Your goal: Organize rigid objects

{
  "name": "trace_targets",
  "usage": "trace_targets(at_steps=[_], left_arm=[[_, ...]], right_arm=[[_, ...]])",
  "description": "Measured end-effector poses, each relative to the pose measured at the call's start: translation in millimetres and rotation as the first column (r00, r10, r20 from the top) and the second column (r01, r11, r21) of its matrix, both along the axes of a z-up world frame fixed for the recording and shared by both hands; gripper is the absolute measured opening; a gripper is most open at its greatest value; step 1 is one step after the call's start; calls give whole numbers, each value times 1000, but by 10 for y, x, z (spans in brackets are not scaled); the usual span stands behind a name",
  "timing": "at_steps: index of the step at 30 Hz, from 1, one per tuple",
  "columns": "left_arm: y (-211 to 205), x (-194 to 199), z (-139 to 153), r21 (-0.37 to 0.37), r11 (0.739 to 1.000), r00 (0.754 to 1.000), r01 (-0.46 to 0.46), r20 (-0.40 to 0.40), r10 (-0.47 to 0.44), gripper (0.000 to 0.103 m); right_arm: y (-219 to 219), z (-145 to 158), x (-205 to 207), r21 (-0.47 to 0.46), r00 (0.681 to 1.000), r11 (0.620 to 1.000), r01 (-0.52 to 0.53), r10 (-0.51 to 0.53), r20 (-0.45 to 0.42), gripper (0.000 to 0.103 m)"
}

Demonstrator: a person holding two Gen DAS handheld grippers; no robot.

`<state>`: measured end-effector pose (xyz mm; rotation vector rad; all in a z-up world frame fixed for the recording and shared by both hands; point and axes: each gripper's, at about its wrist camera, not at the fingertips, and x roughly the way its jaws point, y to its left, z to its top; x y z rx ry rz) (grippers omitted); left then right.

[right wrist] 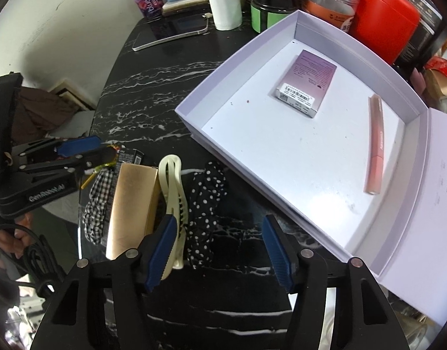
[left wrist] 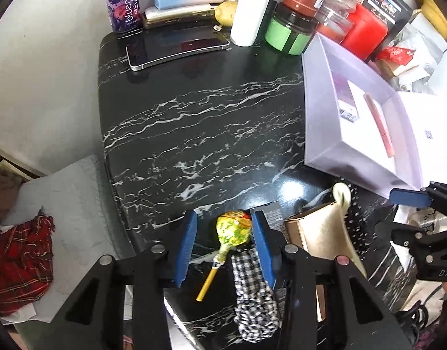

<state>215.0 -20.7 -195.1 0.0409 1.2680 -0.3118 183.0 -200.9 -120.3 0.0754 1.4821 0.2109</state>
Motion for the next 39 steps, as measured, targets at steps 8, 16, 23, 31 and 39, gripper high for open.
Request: trace_targets(at_steps=[8,16,23,31,39], left_arm=[[-79,35,-84,51,996,997,80,-17,-79,39],[-81,27,-171,71,992,994,109,-9,-109,26],[-71,-34,-177,36,995,996,92,-6,-92,26],[29,-90,-77,4,1000,1000,12,-10,-12,26],[31,-238,77,-13,1000,1000,-8,-10,8,26]], right_arm=[[45,-140,7,-5,1000,1000,-8,8,-27,59],[71,-319,19,-1,998,1000,1,-1,-58,52],[113,-414,29,14,998,1000,-9,10,-65,45],[224,-448,14,-7,999,1000,-28,28,-37,16],[174,-327,-52,-20,999,999,-28,28,-29,16]])
